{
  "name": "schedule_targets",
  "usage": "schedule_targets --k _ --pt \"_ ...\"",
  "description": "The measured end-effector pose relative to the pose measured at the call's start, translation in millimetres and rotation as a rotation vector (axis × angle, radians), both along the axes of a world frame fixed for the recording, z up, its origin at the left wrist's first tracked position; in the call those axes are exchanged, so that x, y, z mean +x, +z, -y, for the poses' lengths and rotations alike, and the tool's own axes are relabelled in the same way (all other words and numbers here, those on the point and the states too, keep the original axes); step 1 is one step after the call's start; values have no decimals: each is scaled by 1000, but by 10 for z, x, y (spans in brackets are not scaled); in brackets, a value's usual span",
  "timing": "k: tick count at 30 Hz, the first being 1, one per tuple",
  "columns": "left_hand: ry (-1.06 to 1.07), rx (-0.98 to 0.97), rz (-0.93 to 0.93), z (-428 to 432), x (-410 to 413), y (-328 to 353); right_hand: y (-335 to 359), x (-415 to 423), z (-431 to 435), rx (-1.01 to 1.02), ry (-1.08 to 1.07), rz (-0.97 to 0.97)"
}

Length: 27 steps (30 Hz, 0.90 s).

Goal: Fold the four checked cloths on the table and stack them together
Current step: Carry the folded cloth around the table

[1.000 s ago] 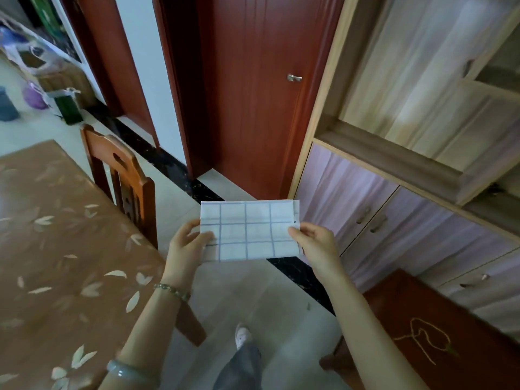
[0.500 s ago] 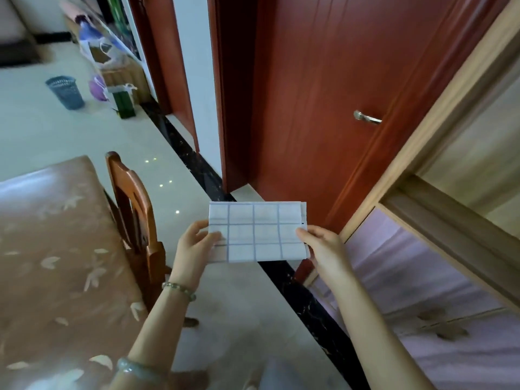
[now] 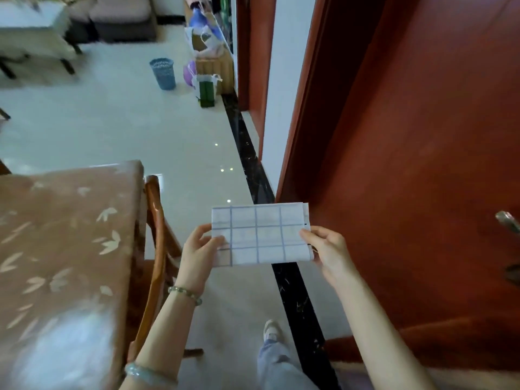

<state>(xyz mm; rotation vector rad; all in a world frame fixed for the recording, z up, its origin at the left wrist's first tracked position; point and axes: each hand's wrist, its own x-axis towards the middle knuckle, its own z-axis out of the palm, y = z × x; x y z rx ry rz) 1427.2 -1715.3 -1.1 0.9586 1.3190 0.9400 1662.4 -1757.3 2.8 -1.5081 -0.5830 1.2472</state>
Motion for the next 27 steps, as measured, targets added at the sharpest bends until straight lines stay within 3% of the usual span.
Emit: schedule_targets --k 11,17,27 --pt "254 -20 -43 -1659 420 124 23 478 -2165 -19 225 -21" --pt "333 -14 -41 -2613 282 30 -56 343 -3295 -34 313 -93" --pt "422 2 96 -4609 -217 111 83 -196 -5533 -20 415 -50"
